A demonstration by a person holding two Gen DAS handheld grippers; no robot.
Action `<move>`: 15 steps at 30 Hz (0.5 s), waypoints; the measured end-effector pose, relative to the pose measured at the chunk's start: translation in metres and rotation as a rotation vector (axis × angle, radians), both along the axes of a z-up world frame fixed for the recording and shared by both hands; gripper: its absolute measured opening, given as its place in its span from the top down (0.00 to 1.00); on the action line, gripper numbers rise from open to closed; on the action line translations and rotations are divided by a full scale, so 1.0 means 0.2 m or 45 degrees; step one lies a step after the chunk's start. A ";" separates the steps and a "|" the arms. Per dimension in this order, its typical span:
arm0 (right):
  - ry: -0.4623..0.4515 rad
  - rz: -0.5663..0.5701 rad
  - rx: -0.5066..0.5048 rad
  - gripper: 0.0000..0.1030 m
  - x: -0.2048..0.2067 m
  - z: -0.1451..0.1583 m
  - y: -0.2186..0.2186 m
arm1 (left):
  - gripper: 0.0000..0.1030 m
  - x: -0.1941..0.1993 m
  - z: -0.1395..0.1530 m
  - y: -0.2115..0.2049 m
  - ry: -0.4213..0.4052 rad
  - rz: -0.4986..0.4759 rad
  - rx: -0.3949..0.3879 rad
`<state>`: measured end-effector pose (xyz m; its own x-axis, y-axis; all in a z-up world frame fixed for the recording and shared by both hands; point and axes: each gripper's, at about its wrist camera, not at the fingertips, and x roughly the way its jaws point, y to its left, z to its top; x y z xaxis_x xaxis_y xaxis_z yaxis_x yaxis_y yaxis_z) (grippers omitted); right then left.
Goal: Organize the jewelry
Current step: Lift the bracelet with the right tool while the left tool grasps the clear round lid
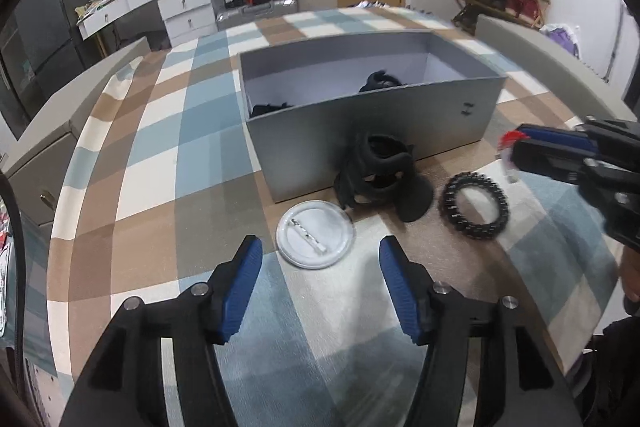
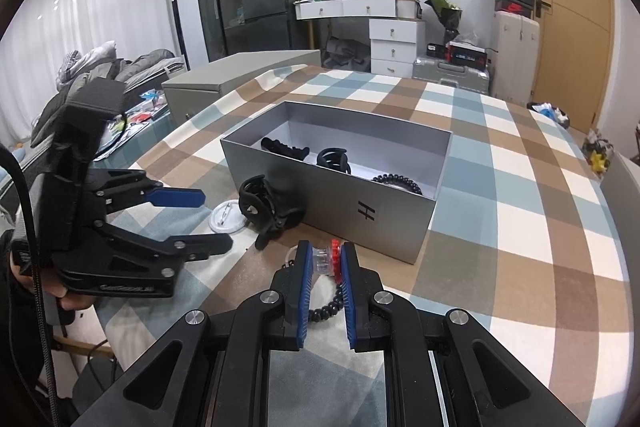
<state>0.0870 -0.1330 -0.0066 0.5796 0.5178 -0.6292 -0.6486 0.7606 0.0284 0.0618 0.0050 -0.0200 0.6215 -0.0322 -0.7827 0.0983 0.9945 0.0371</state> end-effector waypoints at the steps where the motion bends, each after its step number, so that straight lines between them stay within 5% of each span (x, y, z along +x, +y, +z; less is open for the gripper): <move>1: 0.001 0.001 0.001 0.87 0.00 0.00 0.00 | 0.46 0.02 -0.01 0.01 0.014 0.015 -0.009; 7: 0.003 0.003 0.004 0.87 0.00 0.00 -0.01 | 0.47 0.06 -0.01 0.06 0.044 0.054 -0.069; 9: 0.002 0.006 0.002 0.87 -0.01 0.01 -0.01 | 0.63 0.05 0.00 0.05 0.035 0.043 -0.068; 15: 0.001 0.009 -0.002 0.87 -0.01 0.00 0.00 | 0.65 0.00 0.00 0.02 0.008 0.000 -0.042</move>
